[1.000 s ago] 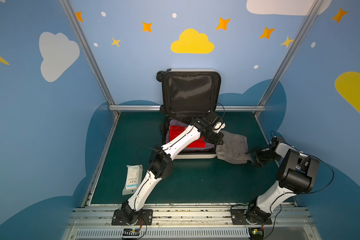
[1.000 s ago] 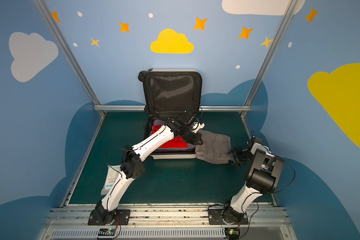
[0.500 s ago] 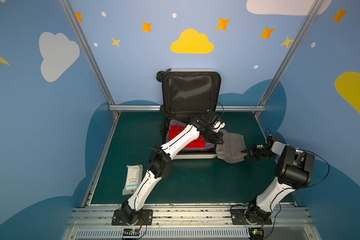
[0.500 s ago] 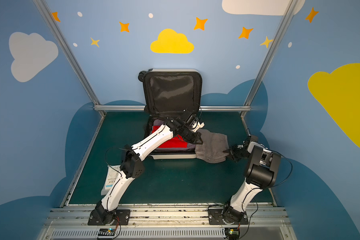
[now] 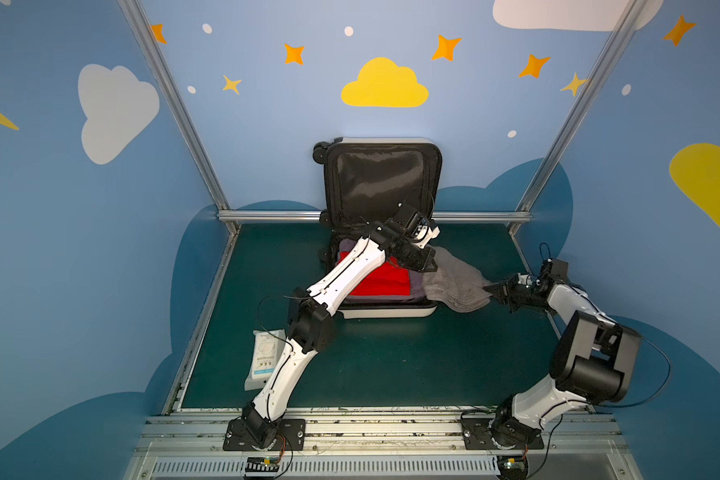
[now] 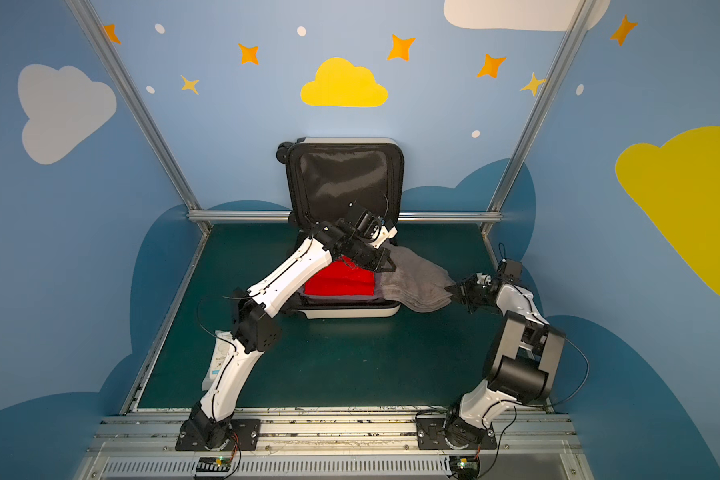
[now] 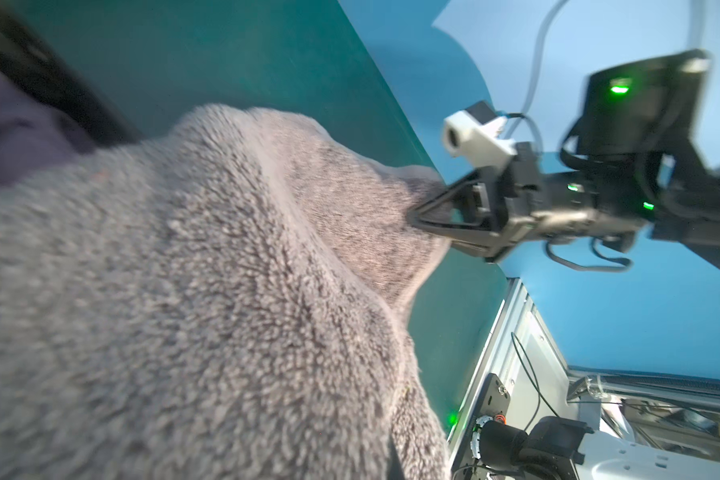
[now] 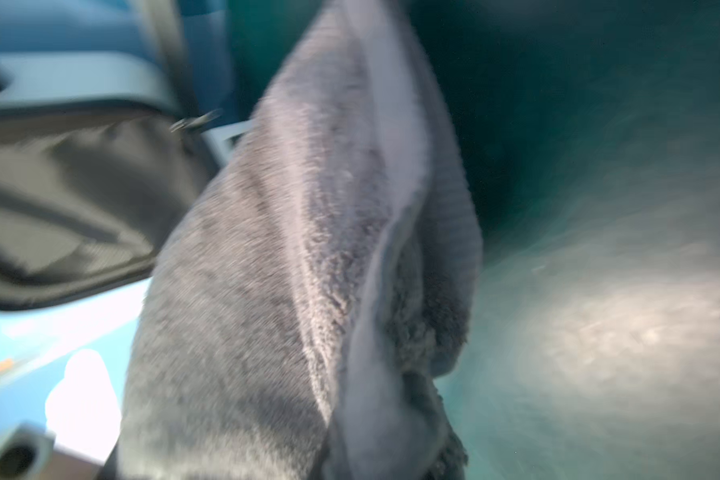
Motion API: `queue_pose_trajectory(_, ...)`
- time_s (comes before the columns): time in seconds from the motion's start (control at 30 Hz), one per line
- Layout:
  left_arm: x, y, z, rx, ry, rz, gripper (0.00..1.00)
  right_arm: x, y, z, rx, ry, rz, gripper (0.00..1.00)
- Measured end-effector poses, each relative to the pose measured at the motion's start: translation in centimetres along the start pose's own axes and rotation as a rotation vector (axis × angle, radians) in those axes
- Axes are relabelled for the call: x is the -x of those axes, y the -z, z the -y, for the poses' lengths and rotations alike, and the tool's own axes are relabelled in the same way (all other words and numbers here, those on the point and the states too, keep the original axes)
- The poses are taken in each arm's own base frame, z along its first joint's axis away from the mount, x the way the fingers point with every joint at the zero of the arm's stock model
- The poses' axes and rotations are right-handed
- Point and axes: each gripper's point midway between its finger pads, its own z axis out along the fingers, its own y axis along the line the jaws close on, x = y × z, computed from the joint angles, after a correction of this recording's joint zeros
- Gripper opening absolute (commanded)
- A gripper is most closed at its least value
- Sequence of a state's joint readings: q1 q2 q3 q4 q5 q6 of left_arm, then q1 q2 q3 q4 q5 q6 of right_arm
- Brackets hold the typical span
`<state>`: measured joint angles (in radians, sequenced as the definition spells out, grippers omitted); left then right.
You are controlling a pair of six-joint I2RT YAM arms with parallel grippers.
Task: Pack the luggage
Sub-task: 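Carry the grey towel with both grippers and lay it over the T-shirt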
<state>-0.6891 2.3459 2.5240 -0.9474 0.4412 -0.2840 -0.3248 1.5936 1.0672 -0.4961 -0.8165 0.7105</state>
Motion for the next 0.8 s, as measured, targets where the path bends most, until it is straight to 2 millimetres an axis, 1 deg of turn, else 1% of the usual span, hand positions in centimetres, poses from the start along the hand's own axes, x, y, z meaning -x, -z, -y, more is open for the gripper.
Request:
queue_pose_trajectory(0.03,0.3,0.8,-0.1,0.006,-0.004,0.012,0.03,-0.4,0.3,-1.2,0.012,0.028,0.004,0.0)
queue_pose_trajectory(0.13,1.1,4.1,-0.8,0.031,-0.011,0.055,0.03,-1.8,0.7,-4.4,0.038,0.1,0.002,0.0)
queue_pose_trajectory(0.27,1.0,8.2,-2.6,0.073,0.003,0.096,0.03,-3.7,0.3,-8.0,0.056,0.181,-0.012,0.0)
queue_pose_trajectory(0.37,0.3,10.9,-4.8,0.112,0.035,0.128,0.03,-5.4,-0.6,-10.4,0.06,0.238,-0.032,0.0)
queue_pose_trajectory(0.47,-1.0,12.9,-8.0,0.15,0.087,0.154,0.03,-7.4,-1.8,-12.4,0.059,0.289,-0.055,0.0)
queue_pose_trajectory(0.57,-2.6,14.0,-11.7,0.181,0.145,0.177,0.03,-8.8,-3.7,-13.7,0.049,0.328,-0.075,0.0)
queue_pose_trajectory(0.67,-3.8,14.3,-15.1,0.202,0.201,0.187,0.03,-9.7,-6.3,-14.1,0.019,0.355,-0.097,0.0)
queue_pose_trajectory(0.77,-4.4,14.6,-17.5,0.213,0.232,0.195,0.03,-10.1,-8.8,-13.7,-0.021,0.373,-0.108,0.0)
queue_pose_trajectory(0.8,-4.4,14.7,-17.9,0.212,0.232,0.2,0.03,-10.3,-9.3,-13.4,-0.033,0.376,-0.111,0.0)
